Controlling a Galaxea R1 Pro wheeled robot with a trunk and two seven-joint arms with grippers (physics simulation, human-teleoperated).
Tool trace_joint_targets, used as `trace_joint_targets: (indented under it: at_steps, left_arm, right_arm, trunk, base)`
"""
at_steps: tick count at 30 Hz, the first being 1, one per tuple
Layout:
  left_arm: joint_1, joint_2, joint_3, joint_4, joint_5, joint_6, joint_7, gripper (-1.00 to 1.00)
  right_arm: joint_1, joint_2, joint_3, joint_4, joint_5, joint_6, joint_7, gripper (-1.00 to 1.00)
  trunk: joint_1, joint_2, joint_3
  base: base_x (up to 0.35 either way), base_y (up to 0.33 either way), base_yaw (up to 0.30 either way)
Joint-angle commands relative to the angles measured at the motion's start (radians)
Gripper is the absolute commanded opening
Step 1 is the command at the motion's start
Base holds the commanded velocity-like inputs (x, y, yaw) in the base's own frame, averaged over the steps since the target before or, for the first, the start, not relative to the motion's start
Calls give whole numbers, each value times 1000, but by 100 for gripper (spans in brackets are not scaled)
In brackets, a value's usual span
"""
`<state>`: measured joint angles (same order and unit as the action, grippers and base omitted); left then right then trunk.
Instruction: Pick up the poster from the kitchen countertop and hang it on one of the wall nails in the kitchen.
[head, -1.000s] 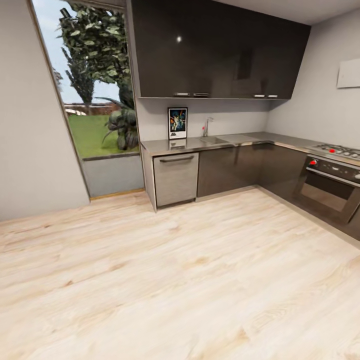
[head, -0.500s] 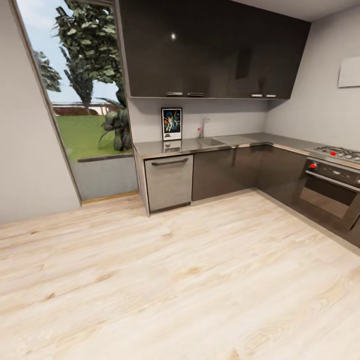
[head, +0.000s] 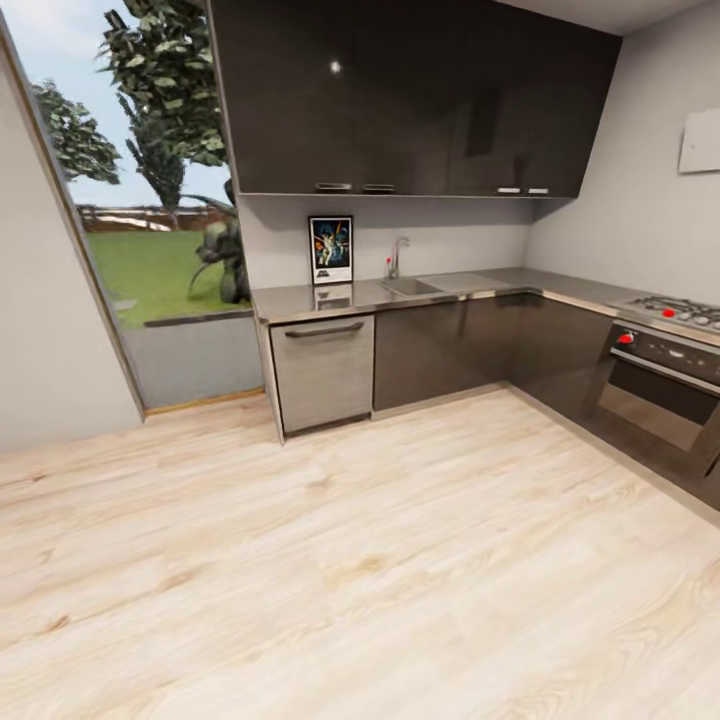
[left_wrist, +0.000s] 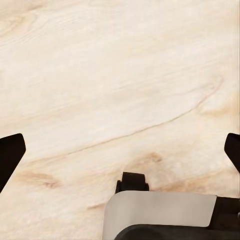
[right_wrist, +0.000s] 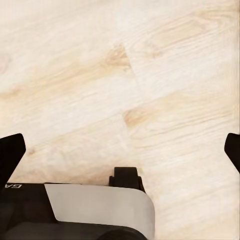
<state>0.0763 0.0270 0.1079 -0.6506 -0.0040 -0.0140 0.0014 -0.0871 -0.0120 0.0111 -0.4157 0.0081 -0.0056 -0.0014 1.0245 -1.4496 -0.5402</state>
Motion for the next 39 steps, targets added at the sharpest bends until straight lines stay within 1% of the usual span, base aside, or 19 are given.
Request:
trace_joint_targets:
  at_steps: [1,32,35,39]
  left_arm:
    - [0,0,1,-1,0,-1,0,100]
    - [0,-1,1,-1,-1,-1,0,100]
    - [0,-1,1,-1,-1,-1,0,100]
    - [0,-1,1,-1,-1,-1,0,100]
  right_arm:
    - [0,0,1,0,1,-1,0,100]
    - [0,0,1,0,0,-1,0,100]
    - [0,0,0,0,0,-1,0,100]
    - [0,0,0,0,0,-1,0,100]
  trunk:
    - [1,0,-1]
    - [1,0,-1]
    - [1,0,-1]
    - [1,0,-1]
  base:
    - [276,-204,0]
    - [276,-203,1]
    - [276,-203,48]
    - [276,-203,192]
